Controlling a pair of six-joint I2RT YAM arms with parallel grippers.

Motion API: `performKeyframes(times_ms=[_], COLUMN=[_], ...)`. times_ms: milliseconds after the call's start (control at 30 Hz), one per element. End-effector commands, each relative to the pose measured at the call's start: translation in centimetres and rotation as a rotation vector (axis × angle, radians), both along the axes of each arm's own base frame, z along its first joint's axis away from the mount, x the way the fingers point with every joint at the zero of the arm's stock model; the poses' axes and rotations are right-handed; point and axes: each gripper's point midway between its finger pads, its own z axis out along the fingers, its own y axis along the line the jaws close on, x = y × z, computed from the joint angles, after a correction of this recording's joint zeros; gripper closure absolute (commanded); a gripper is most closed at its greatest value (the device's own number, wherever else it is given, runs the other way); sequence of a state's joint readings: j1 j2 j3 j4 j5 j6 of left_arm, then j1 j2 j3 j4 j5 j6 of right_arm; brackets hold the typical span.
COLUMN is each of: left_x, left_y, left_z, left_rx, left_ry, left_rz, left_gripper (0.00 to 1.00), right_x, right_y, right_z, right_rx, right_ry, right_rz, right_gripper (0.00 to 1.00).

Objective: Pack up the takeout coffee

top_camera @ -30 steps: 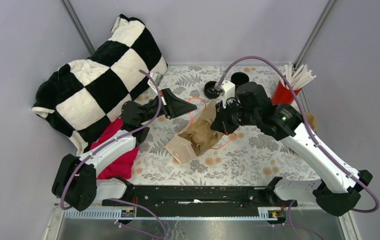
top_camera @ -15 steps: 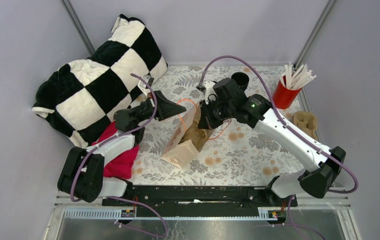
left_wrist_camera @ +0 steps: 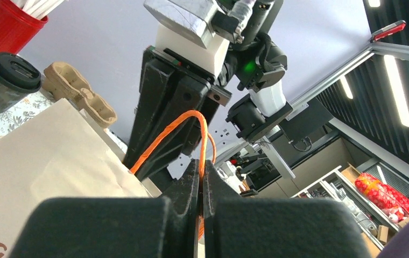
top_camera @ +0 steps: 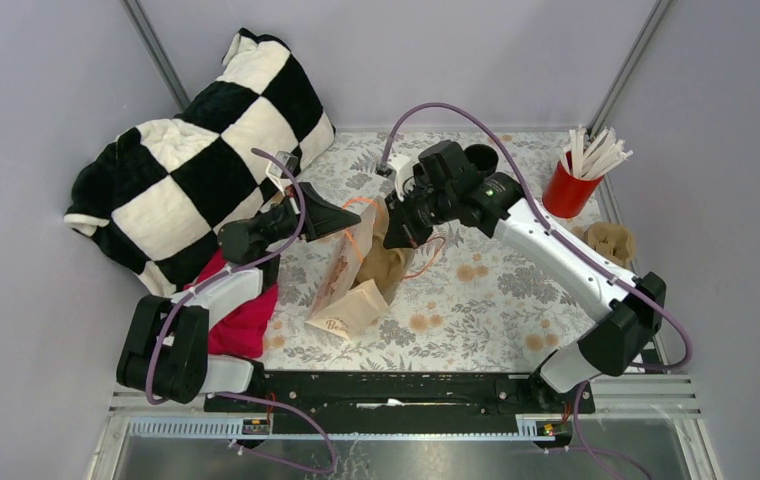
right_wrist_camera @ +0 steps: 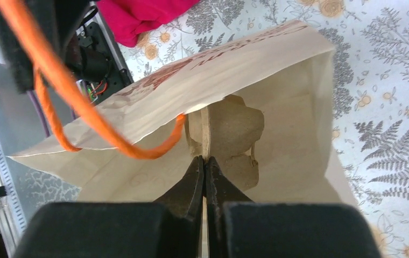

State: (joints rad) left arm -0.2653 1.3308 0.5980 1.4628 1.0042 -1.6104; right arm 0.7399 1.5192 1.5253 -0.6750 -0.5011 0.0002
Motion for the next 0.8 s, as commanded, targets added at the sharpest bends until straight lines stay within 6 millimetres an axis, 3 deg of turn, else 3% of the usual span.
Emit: performKeyframes(times_ms=[0,267,467,600,767], left_x=[-1.5,-2.4,-3.5,-2.7,-1.0], left_y=[0.6,-0.6,-4.9,-7.1,-8.6], left_z=[0.9,3.4,5.2,5.8,5.8], left_rx=[-0.013,-0.050,-0.114,-0.139,-0.140], left_ry=[-0.115,-0.137,-0.135,-0.114,-0.049], left_rz=[-0.015,-0.075,-0.191,-0.232,-0.268], left_gripper=[1.00,1.00,1.00,1.00,1.00], right_x=[1.1,0.2,-1.0,-1.5,-2.2], right_y=[0.9,-1.1,-5.5,-8.2,-9.5], right_z=[1.5,3.7,5.2,5.8,4.9], right_rx=[0.043,0.003,-0.081,-0.118,-0.136], right_ry=[-0.060,-0.041,-0.062,-0.086,-0.065], right_rz=[0.090,-0.029,-0.203,-0.311,-0.373], right_gripper=[1.00,1.00,1.00,1.00,1.00])
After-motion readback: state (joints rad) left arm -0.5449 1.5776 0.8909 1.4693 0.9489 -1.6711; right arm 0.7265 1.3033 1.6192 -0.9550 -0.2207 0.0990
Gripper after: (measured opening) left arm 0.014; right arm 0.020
